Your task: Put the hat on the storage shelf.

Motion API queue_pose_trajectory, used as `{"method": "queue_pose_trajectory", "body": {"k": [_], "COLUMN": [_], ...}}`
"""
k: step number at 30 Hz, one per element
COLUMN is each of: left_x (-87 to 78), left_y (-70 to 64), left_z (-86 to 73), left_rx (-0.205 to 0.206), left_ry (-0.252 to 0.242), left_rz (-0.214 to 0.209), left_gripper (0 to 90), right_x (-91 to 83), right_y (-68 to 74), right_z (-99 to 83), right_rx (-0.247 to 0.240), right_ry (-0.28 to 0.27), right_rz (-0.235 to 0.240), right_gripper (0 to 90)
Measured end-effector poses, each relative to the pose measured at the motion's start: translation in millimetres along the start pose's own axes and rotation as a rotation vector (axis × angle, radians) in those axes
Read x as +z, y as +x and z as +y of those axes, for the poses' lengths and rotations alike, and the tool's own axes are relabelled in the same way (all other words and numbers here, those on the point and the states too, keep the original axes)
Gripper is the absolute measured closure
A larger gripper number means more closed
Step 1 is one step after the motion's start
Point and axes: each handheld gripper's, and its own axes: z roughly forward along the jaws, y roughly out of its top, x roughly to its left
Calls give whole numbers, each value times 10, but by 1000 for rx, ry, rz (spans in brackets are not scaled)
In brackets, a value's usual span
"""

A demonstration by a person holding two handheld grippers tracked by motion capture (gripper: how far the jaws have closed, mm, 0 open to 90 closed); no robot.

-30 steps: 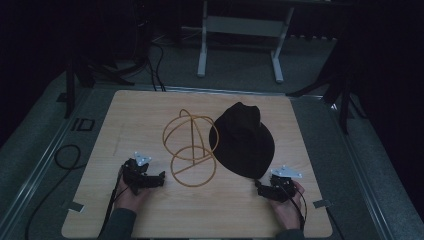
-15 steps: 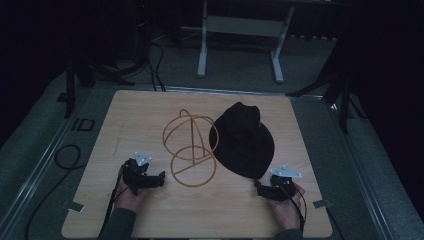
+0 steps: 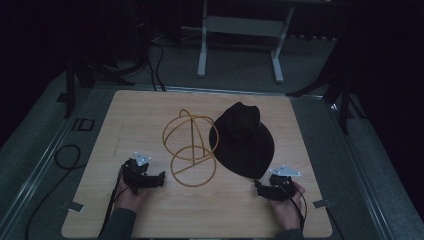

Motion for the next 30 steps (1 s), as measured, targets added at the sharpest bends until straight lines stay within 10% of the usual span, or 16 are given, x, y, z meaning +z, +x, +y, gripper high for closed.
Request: {"method": "queue_pose_trajectory", "body": {"k": [30], "left_x": [-1], "left_y": [1], "left_z": [0], "left_rx": [1], "left_ry": [1], "left_rz": [0], "left_gripper": [3], "right_x": [-169], "right_y": [17], "right_z": [184], "right_rx": [-85], "right_ry": [-3], "right_rz": [68], "right_gripper": [307]}}
